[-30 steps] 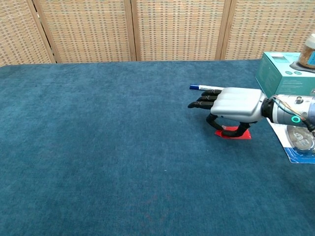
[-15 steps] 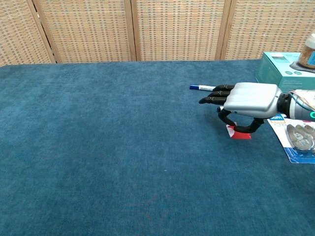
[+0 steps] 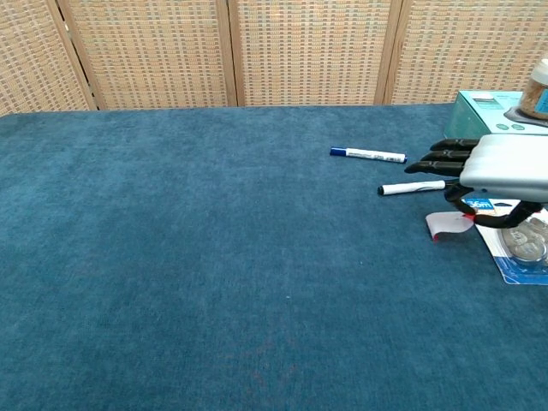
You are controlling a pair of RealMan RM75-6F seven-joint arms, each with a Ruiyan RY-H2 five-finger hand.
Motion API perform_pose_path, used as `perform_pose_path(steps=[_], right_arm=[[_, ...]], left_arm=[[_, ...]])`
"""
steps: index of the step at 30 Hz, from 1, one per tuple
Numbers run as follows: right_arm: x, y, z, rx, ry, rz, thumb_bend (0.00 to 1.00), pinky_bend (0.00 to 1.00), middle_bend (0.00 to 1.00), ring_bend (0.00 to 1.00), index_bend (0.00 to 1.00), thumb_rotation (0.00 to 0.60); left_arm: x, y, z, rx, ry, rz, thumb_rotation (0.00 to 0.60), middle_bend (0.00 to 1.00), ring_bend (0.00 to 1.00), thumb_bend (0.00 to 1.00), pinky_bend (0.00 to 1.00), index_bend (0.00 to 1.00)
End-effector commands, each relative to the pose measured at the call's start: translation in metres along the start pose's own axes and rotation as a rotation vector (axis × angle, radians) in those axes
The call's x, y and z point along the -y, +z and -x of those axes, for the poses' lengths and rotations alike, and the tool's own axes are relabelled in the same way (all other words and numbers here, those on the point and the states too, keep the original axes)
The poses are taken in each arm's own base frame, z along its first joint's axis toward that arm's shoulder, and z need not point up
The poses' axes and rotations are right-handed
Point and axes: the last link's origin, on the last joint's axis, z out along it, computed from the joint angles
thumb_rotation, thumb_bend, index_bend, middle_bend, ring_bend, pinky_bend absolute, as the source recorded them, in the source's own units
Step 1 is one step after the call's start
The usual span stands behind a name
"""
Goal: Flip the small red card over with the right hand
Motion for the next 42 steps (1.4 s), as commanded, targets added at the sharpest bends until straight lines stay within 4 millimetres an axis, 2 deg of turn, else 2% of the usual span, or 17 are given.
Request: perform_pose_path(steps=[1,8,11,12,14,15,16,17,18,20,22,28,31,34,39,42], right_arm=[[-0.012,-0.022,0.0,-0.007,-0.012,0.029,0.69,0.0,0.01,0.0,0.69,0.6],[-0.029,-0.047,-0.012,-0.058,-0.017,0.086,0.68,0.0,0.02,0.0,0.69,0.6],[-0.037,-0.052,-0.025,-0.123,0.007,0.136,0.68,0.0,0.02,0.0,0.69,0.6],[-0.043,-0.055,-0.037,-0.19,0.037,0.183,0.68,0.0,0.02,0.0,0.69,0.6],[-0.047,-0.06,-0.046,-0.24,0.055,0.219,0.68,0.0,0.02,0.0,0.63,0.6],[-0.049,-0.063,-0.052,-0.275,0.069,0.246,0.62,0.0,0.02,0.0,0.52,0.6],[-0.054,-0.069,-0.059,-0.318,0.104,0.3,0.5,0.0,0.02,0.0,0.36,0.6],[-0.055,-0.075,-0.063,-0.333,0.132,0.335,0.39,0.0,0.01,0.0,0.25,0.6],[-0.055,-0.077,-0.065,-0.335,0.145,0.35,0.23,0.0,0.0,0.0,0.11,0.6],[-0.054,-0.085,-0.071,-0.347,0.191,0.395,0.06,0.0,0.0,0.0,0.01,0.6],[-0.051,-0.093,-0.076,-0.355,0.238,0.432,0.0,0.0,0.0,0.0,0.0,0.6],[-0.032,-0.121,-0.077,-0.348,0.395,0.542,0.0,0.0,0.0,0.0,0.0,0.6],[-0.017,-0.137,-0.067,-0.295,0.495,0.617,0.0,0.0,0.0,0.0,0.0,0.6],[0.008,-0.159,-0.049,-0.218,0.587,0.717,0.0,0.0,0.0,0.0,0.0,0.6],[0.033,-0.171,-0.039,-0.244,0.643,0.761,0.0,0.0,0.0,0.0,0.0,0.6],[0.039,-0.173,-0.037,-0.255,0.666,0.77,0.0,0.0,0.0,0.0,0.0,0.6]], left_arm=[[-0.001,0.0,0.0,-0.003,0.003,0.005,0.6,0.0,0.0,0.02,0.0,0.0],[-0.002,-0.001,0.0,-0.007,0.008,0.012,0.6,0.0,0.0,0.02,0.0,0.0],[-0.002,-0.002,0.0,-0.009,0.007,0.013,0.6,0.0,0.0,0.02,0.0,0.0],[-0.001,-0.002,0.0,-0.009,0.007,0.013,0.6,0.0,0.0,0.02,0.0,0.0],[-0.001,-0.002,0.0,-0.009,0.006,0.013,0.6,0.0,0.0,0.02,0.0,0.0],[-0.001,-0.002,-0.001,-0.009,0.006,0.013,0.6,0.0,0.0,0.02,0.0,0.0],[-0.001,-0.002,-0.001,-0.009,0.005,0.011,0.6,0.0,0.0,0.02,0.0,0.0],[-0.001,-0.002,-0.001,-0.008,0.004,0.011,0.6,0.0,0.0,0.02,0.0,0.0],[-0.001,-0.002,-0.001,-0.007,0.004,0.011,0.6,0.0,0.0,0.02,0.0,0.0],[-0.001,-0.002,-0.001,-0.006,0.003,0.011,0.6,0.0,0.0,0.02,0.0,0.0],[-0.001,-0.002,-0.001,-0.004,0.002,0.012,0.6,0.0,0.0,0.02,0.0,0.0],[-0.001,-0.002,-0.001,-0.007,0.0,0.016,0.6,0.0,0.0,0.02,0.0,0.0],[0.0,-0.004,-0.003,-0.023,0.006,0.023,0.6,0.0,0.0,0.02,0.0,0.0],[0.0,-0.005,-0.004,-0.051,0.016,0.035,0.6,0.0,0.0,0.02,0.0,0.0],[0.001,-0.006,-0.003,-0.059,0.015,0.041,0.6,0.0,0.0,0.02,0.0,0.0],[0.001,-0.006,-0.003,-0.061,0.015,0.04,0.6,0.0,0.0,0.02,0.0,0.0]])
